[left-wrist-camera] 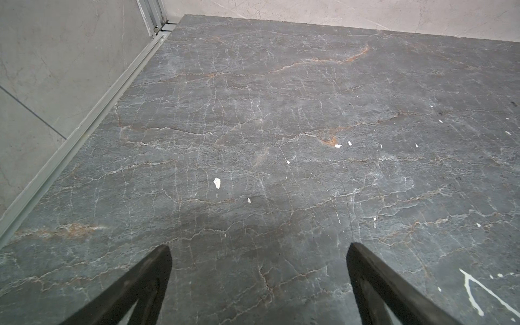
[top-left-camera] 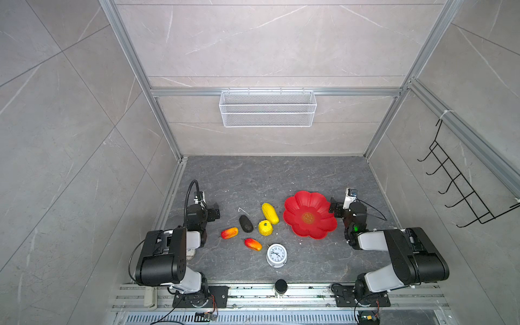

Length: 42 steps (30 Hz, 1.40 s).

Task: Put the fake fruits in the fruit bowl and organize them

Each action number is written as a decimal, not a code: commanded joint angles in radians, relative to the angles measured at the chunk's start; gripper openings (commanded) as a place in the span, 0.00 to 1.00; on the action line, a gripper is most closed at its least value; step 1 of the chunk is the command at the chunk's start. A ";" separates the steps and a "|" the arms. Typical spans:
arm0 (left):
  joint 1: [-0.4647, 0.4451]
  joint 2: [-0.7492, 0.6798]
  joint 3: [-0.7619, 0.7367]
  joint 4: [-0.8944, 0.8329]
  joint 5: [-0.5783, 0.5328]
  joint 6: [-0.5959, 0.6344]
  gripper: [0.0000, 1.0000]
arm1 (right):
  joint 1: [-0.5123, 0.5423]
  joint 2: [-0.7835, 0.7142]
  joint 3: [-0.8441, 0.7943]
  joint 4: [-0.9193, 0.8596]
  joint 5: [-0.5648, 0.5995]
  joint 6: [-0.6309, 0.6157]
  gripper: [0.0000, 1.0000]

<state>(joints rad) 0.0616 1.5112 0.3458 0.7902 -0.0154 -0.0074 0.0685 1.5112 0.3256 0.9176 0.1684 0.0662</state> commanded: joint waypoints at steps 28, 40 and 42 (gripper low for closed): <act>-0.122 -0.384 0.389 -0.802 -0.143 -0.128 1.00 | 0.206 -0.346 0.370 -0.642 -0.111 0.030 1.00; -0.248 -0.431 0.923 -1.553 0.098 0.082 1.00 | 0.587 0.263 1.275 -1.510 -0.153 -0.078 1.00; -0.247 -0.444 0.904 -1.534 0.077 0.118 1.00 | 0.609 0.306 1.298 -1.537 -0.154 -0.060 1.00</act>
<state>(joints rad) -0.1864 1.0733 1.2396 -0.5915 0.0299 0.0093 0.6586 1.7721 1.5795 -0.3943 0.0204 0.0029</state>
